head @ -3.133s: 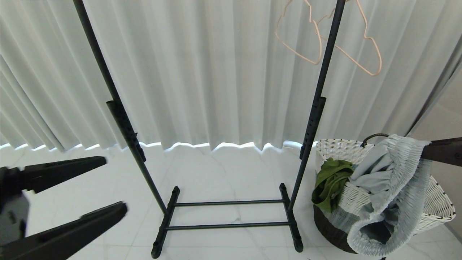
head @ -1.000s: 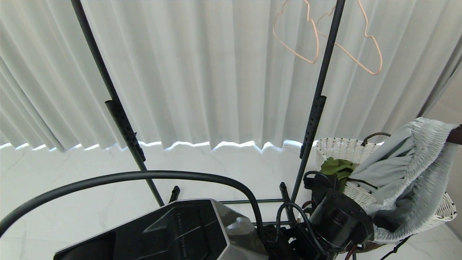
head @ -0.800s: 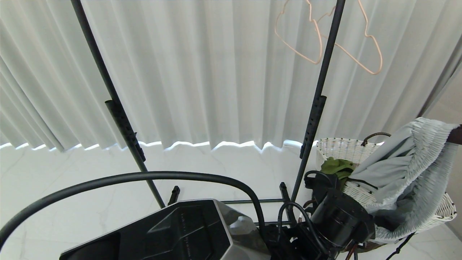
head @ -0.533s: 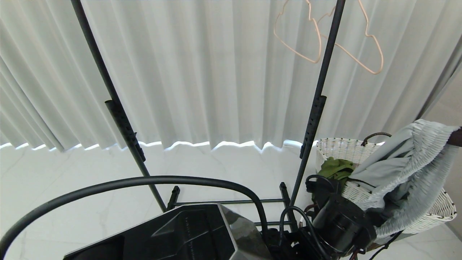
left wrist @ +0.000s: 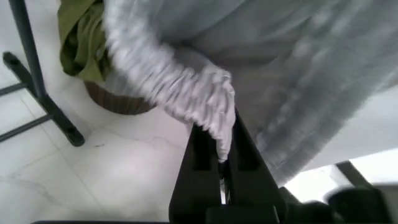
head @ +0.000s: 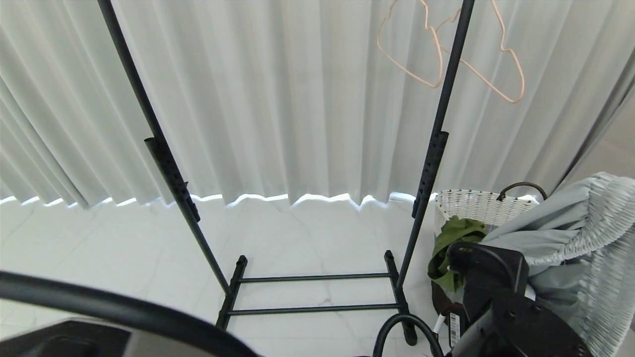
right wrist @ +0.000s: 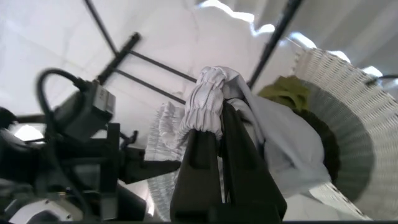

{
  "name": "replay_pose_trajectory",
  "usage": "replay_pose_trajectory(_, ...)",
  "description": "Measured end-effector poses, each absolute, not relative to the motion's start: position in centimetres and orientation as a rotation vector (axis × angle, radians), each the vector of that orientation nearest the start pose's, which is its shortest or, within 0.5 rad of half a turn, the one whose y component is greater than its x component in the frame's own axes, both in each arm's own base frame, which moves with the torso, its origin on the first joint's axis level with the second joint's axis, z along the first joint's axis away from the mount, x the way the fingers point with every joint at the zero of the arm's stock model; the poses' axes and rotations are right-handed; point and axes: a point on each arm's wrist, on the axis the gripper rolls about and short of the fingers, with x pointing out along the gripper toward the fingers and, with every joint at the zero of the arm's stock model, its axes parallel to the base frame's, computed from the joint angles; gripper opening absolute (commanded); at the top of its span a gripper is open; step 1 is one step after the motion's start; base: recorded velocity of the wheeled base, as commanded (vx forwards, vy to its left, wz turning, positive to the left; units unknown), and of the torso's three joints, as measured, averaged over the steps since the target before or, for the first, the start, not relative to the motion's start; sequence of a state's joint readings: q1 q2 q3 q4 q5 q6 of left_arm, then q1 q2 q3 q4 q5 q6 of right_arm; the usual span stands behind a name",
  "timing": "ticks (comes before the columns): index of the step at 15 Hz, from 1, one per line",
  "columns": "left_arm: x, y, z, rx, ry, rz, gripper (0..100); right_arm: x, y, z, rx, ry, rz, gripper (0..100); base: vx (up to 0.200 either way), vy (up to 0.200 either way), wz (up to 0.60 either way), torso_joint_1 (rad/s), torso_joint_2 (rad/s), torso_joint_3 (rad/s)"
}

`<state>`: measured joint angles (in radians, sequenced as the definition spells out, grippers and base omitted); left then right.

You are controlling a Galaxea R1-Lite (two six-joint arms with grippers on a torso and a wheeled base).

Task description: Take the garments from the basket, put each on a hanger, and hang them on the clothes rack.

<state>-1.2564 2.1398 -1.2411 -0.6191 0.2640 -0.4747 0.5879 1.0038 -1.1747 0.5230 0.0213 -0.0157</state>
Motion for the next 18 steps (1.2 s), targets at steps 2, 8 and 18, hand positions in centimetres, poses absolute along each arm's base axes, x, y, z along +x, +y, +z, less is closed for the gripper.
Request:
replay_pose_trajectory(2, 12.8, -39.1, 15.3, -0.249, 0.415, -0.916, 0, 7.3, 5.2, 32.5, -0.128, 0.297, 0.681, 0, 0.0, 0.0, 0.0, 0.0, 0.0, 0.0)
replay_pose_trajectory(8, 8.8, -32.2, 20.5, -0.274, 0.356, -0.987, 0, 7.0, 5.8, 32.2, -0.131, 0.229, 0.827, 0, 0.0, 0.0, 0.0, 0.0, 0.0, 0.0)
replay_pose_trajectory(18, 4.7, -18.5, 23.4, -0.075, 0.448, -0.997, 0, 9.1, 8.6, 28.4, -0.167, 0.191, 0.91, 0, 0.0, 0.0, 0.0, 0.0, 0.0, 0.0)
